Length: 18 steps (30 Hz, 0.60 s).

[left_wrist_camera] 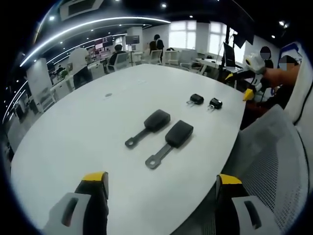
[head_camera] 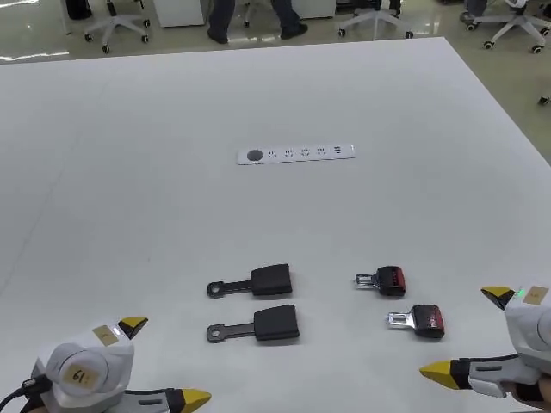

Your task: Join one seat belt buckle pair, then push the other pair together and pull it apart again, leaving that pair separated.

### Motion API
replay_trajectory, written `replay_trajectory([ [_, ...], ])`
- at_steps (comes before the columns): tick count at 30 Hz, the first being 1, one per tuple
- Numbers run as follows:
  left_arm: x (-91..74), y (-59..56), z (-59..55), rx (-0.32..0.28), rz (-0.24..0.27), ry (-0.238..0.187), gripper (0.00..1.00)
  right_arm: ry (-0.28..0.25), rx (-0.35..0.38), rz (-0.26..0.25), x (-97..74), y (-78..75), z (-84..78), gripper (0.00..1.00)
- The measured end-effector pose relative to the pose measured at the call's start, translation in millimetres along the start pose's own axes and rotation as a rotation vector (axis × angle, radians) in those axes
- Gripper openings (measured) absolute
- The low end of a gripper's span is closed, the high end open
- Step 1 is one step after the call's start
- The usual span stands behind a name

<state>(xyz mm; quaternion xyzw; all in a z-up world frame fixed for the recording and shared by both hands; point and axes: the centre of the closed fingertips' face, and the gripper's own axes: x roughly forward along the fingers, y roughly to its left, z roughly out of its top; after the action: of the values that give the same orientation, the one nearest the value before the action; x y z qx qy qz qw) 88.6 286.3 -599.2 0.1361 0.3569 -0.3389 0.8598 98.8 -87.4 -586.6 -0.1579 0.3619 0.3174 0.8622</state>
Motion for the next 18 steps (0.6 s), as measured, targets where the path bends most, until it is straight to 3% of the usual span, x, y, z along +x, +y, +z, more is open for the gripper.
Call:
replay_trajectory([
  [6, -1.8, 1.5, 3.5, -0.028, 0.006, -0.016, 0.91, -0.001, 0.0, -0.003, -2.9, -0.1, -1.1, 0.99],
  [18, -2.4, 1.2, 2.2, -0.023, 0.005, -0.003, 0.87, 0.003, 0.017, 0.004, -0.1, -3.7, -1.5, 0.97],
])
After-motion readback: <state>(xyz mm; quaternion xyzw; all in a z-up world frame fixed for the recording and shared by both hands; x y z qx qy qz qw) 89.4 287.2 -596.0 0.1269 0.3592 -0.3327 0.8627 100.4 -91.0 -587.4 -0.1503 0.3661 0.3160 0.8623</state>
